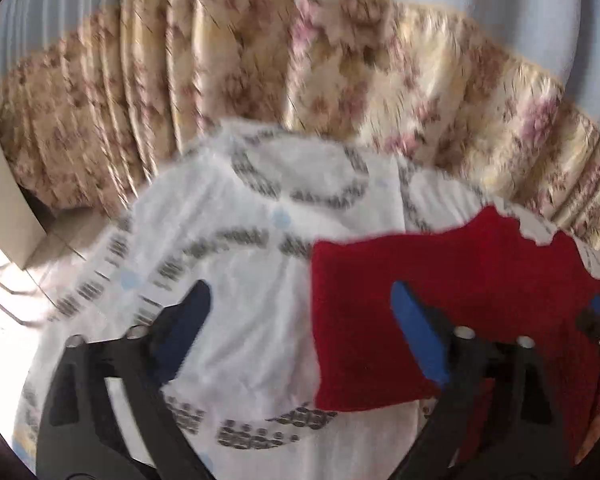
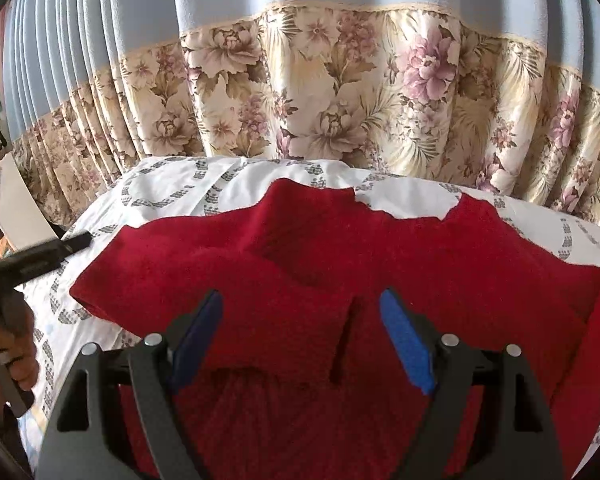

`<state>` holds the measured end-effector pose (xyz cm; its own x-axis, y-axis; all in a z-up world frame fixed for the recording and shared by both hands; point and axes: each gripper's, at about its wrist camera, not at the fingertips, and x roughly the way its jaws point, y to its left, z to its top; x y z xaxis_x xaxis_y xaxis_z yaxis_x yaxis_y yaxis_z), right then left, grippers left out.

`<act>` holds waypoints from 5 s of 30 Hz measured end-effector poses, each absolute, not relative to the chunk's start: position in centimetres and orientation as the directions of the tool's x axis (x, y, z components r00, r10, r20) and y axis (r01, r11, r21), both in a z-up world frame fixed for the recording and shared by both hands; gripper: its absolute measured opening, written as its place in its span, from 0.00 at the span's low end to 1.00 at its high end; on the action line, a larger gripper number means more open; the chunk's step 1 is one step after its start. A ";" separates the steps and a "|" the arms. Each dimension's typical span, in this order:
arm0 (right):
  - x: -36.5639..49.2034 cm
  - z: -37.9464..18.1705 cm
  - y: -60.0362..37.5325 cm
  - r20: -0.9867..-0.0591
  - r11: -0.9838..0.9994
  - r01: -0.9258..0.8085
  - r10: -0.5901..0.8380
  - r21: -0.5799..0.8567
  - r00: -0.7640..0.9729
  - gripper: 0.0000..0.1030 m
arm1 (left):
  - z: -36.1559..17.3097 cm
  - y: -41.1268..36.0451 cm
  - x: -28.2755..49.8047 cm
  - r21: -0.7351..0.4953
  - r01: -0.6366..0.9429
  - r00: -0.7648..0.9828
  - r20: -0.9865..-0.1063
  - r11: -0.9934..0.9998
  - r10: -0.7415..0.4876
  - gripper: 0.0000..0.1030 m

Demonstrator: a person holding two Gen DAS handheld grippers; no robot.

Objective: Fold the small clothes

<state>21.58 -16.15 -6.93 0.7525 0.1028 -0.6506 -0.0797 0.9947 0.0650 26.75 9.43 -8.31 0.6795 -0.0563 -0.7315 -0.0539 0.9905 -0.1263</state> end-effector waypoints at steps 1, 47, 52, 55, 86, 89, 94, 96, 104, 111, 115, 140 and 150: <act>21.5 -7.0 -16.4 -0.650 0.995 -0.076 0.103 0.070 0.753 0.79 | -8.9 9.2 27.0 -0.135 -0.045 0.659 -0.749 0.990 -0.072 0.70; 24.7 -10.6 -11.6 -0.688 0.963 -0.227 0.264 0.147 0.676 0.14 | -7.7 11.0 26.1 -0.059 -0.213 0.736 -0.666 0.975 0.120 0.89; 24.8 -8.8 -13.1 -0.660 0.973 -0.191 0.230 0.131 0.715 0.14 | -7.8 10.9 26.1 -0.074 -0.200 0.736 -0.669 0.977 0.100 0.89; 25.4 -8.1 -15.0 -0.661 0.980 -0.154 0.196 0.122 0.724 0.14 | -7.9 10.7 26.1 -0.067 -0.197 0.737 -0.668 0.978 0.103 0.89; 25.6 -9.3 -24.8 -0.689 0.996 0.051 0.010 0.068 0.724 0.14 | -8.6 8.8 26.3 -0.029 -0.154 0.729 -0.678 0.988 0.094 0.89; 25.6 -9.1 -25.5 -0.689 0.996 0.064 -0.002 0.065 0.725 0.14 | -8.6 8.7 26.4 -0.027 -0.153 0.729 -0.678 0.988 0.095 0.89; 25.8 -9.0 -27.1 -0.693 0.994 0.094 -0.034 0.048 0.720 0.14 | -8.5 8.5 26.4 -0.025 -0.150 0.728 -0.679 0.988 0.093 0.89; 25.9 -9.0 -27.8 -0.698 0.994 0.106 -0.051 0.035 0.714 0.14 | -8.5 8.4 26.5 -0.022 -0.149 0.727 -0.680 0.989 0.095 0.89; 26.0 -10.2 -31.9 -0.733 0.983 0.181 -0.114 0.013 0.671 0.14 | -8.7 7.7 26.4 -0.006 -0.133 0.727 -0.680 0.991 0.094 0.89; 24.9 -10.0 -34.9 -0.741 0.973 0.229 -0.127 0.038 0.660 0.14 | -8.4 6.6 26.2 -0.015 -0.102 0.732 -0.679 0.995 0.064 0.89; 24.8 -10.0 -35.7 -0.748 0.970 0.234 -0.111 0.060 0.654 0.15 | -7.9 5.1 26.1 0.003 -0.066 0.738 -0.673 0.998 0.051 0.89; 23.9 -10.4 -37.6 -0.741 0.960 0.273 -0.141 0.059 0.656 0.39 | -10.5 -3.6 27.9 0.033 0.066 0.649 -0.760 0.997 -0.018 0.47; 17.3 -6.4 -45.2 -0.659 0.925 0.371 -0.227 0.085 0.717 0.55 | -7.0 -4.0 23.9 0.046 0.053 0.722 -0.692 0.998 -0.006 0.90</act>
